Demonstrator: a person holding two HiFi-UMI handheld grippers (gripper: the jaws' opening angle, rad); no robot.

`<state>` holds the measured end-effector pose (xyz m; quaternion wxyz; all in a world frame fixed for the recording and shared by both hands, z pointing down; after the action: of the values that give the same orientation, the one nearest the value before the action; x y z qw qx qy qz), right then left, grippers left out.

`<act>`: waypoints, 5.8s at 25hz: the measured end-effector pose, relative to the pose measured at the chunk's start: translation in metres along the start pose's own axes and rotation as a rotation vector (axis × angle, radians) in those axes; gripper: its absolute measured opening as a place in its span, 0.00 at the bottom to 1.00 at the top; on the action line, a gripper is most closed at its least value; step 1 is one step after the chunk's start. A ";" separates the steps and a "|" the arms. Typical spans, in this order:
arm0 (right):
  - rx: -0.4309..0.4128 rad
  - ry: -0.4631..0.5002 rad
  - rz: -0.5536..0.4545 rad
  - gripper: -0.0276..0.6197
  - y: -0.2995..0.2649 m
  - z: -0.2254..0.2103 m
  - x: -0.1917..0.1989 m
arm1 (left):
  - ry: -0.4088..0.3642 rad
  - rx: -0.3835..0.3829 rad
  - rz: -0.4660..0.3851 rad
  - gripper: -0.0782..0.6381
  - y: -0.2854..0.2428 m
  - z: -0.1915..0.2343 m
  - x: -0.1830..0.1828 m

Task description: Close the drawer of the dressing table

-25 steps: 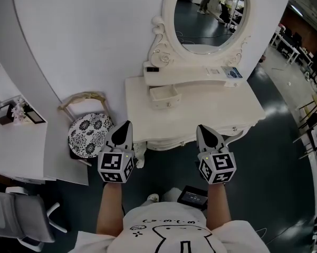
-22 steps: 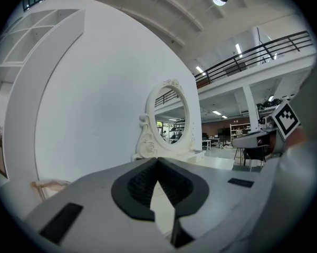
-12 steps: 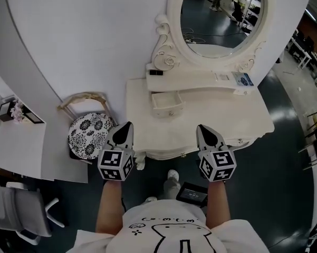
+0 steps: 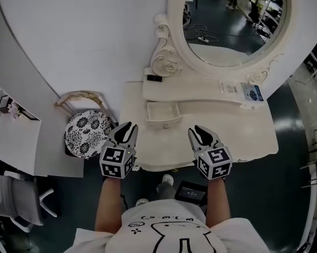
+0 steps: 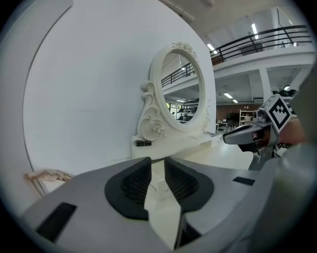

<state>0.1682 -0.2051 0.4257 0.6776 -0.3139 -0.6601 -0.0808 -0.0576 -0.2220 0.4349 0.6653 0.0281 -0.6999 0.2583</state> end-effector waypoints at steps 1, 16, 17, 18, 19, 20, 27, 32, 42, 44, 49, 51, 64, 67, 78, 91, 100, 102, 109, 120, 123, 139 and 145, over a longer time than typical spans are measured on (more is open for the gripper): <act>-0.023 0.008 0.018 0.19 -0.006 -0.005 0.001 | -0.007 -0.002 0.017 0.23 -0.006 -0.002 0.002; -0.349 0.121 0.292 0.20 -0.070 -0.043 0.036 | -0.102 0.068 0.288 0.29 -0.059 -0.019 0.037; -0.364 0.130 0.306 0.20 -0.072 -0.043 0.038 | -0.108 0.082 0.310 0.29 -0.060 -0.019 0.040; -0.378 0.140 0.320 0.20 -0.074 -0.043 0.040 | -0.113 0.094 0.332 0.29 -0.061 -0.019 0.043; -0.389 0.152 0.334 0.21 -0.077 -0.043 0.042 | -0.120 0.105 0.351 0.29 -0.063 -0.018 0.046; -0.399 0.165 0.347 0.22 -0.079 -0.043 0.044 | -0.131 0.113 0.365 0.29 -0.065 -0.017 0.048; -0.448 0.241 0.447 0.26 -0.100 -0.045 0.063 | -0.206 0.196 0.442 0.30 -0.088 -0.013 0.064; -0.459 0.303 0.524 0.27 -0.115 -0.048 0.075 | -0.248 0.254 0.501 0.30 -0.100 -0.012 0.076; -0.502 0.354 0.598 0.27 -0.132 -0.044 0.092 | -0.339 0.366 0.568 0.30 -0.115 -0.020 0.092; -0.500 0.371 0.605 0.27 -0.135 -0.042 0.095 | -0.340 0.374 0.565 0.30 -0.117 -0.021 0.093; -0.485 0.372 0.591 0.26 -0.134 -0.040 0.093 | -0.343 0.374 0.550 0.28 -0.118 -0.020 0.094; -0.482 0.375 0.592 0.25 -0.133 -0.039 0.094 | -0.353 0.376 0.545 0.28 -0.117 -0.020 0.094; -0.438 0.393 0.587 0.23 -0.130 -0.031 0.095 | -0.392 0.363 0.537 0.28 -0.115 -0.015 0.095; -0.423 0.385 0.584 0.21 -0.131 -0.032 0.095 | -0.406 0.364 0.535 0.28 -0.118 -0.013 0.093; -0.378 0.369 0.582 0.21 -0.142 -0.039 0.090 | -0.421 0.360 0.531 0.28 -0.134 -0.004 0.086; -0.383 0.351 0.576 0.21 -0.150 -0.040 0.087 | -0.406 0.377 0.530 0.28 -0.143 0.006 0.082; -0.360 0.417 0.566 0.21 -0.149 -0.039 0.084 | -0.401 0.362 0.505 0.26 -0.141 0.008 0.081; -0.350 0.435 0.559 0.21 -0.148 -0.038 0.083 | -0.404 0.361 0.506 0.26 -0.140 0.008 0.081; -0.344 0.478 0.553 0.21 -0.148 -0.039 0.082 | -0.418 0.363 0.510 0.25 -0.139 0.007 0.079; -0.317 0.472 0.556 0.21 -0.157 -0.046 0.082 | -0.430 0.336 0.516 0.24 -0.149 0.011 0.075; -0.312 0.456 0.549 0.21 -0.160 -0.048 0.082 | -0.427 0.329 0.516 0.24 -0.152 0.013 0.074; -0.243 0.266 0.516 0.25 -0.176 -0.070 0.077 | -0.333 0.273 0.509 0.33 -0.172 0.024 0.070; -0.237 0.173 0.510 0.26 -0.179 -0.075 0.077 | -0.314 0.245 0.506 0.34 -0.179 0.029 0.069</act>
<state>0.1459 -0.3631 0.5607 0.6884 -0.5386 -0.4857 -0.0111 -0.0237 -0.3680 0.5588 0.4555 -0.0273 -0.7424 0.4905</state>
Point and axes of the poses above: the fingertips, and each gripper's own axes: y backward along the fingers, z to its left, x out of its underside, the point moved 2 cm from there along y, backward along the fingers, and after that the axes turned 5 degrees about -x, right-handed, at the moved point
